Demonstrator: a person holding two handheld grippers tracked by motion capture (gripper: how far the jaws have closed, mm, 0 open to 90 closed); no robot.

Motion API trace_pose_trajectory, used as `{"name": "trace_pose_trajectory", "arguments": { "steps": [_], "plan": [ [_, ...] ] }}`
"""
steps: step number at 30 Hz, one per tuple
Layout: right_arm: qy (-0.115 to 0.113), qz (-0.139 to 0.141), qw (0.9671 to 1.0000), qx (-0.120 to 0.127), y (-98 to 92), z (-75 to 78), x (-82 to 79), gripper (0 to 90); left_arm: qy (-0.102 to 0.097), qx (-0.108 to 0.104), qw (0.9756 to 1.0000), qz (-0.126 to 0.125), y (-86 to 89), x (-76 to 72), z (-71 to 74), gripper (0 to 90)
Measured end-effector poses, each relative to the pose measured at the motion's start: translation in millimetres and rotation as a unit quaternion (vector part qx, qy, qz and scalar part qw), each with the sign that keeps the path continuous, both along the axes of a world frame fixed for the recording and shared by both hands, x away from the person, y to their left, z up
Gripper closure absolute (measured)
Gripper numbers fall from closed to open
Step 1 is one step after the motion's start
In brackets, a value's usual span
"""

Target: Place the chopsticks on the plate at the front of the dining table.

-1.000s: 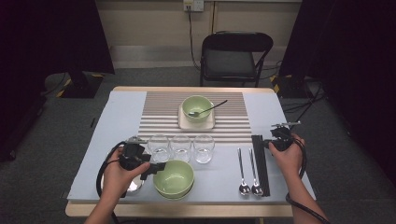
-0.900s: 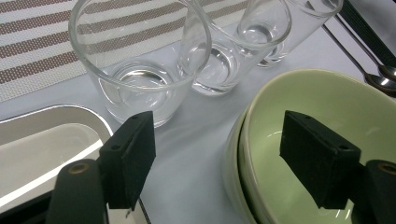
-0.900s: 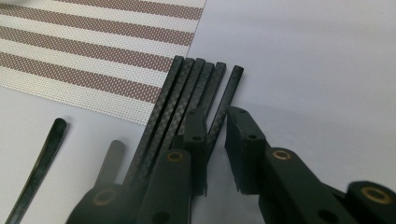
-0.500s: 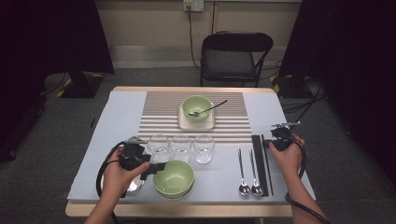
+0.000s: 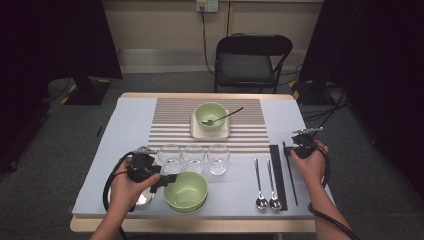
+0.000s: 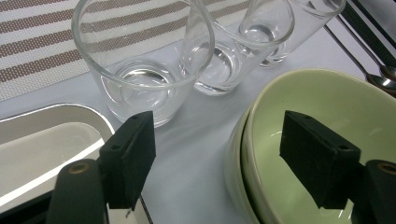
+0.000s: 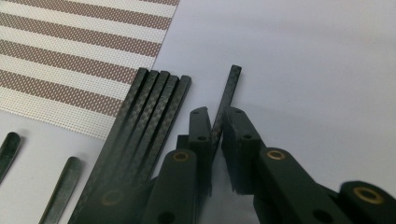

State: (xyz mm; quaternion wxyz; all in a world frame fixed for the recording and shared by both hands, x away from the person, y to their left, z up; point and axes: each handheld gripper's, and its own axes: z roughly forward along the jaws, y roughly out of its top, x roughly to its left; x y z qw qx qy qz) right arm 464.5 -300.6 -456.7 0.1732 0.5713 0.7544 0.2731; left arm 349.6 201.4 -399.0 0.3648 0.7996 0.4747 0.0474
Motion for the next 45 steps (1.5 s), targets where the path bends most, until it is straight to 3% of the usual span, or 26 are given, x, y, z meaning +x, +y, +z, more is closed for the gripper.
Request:
{"name": "trace_pose_trajectory", "arguments": {
  "steps": [20, 25, 27, 31, 36, 45],
  "plan": [
    [0.004, -0.021, 0.9996, 0.019, -4.0, -1.0, -20.6, 81.4, -0.003, 0.003, 1.0, -0.008, -3.8, -0.1, 1.9, 26.8],
    [-0.012, -0.023, 0.9993, 0.028, -5.6, -4.5, -25.5, 81.9, -0.003, 0.004, 1.0, -0.006, -4.2, -0.1, 0.9, 26.8],
    [-0.015, -0.036, 0.9987, 0.032, -4.5, -5.5, -26.9, 82.2, -0.002, 0.005, 1.0, -0.008, -4.4, -0.3, 0.5, 26.9],
    [-0.012, -0.05, 0.9983, 0.028, -1.8, -5.0, -27.0, 82.5, -0.003, 0.006, 0.9999, -0.008, -5.2, -0.6, 0.9, 26.9],
    [-0.002, -0.051, 0.9987, -0.002, 5.1, -1.9, -24.1, 83.4, -0.004, 0.01, 0.9999, -0.011, -6.6, -0.3, 0.0, 27.0],
    [0.015, -0.061, 0.998, -0.001, 6.5, -0.5, -20.3, 82.0, -0.004, 0.009, 0.9999, -0.012, -10.3, -0.7, 0.0, 27.1]
  ]
}}
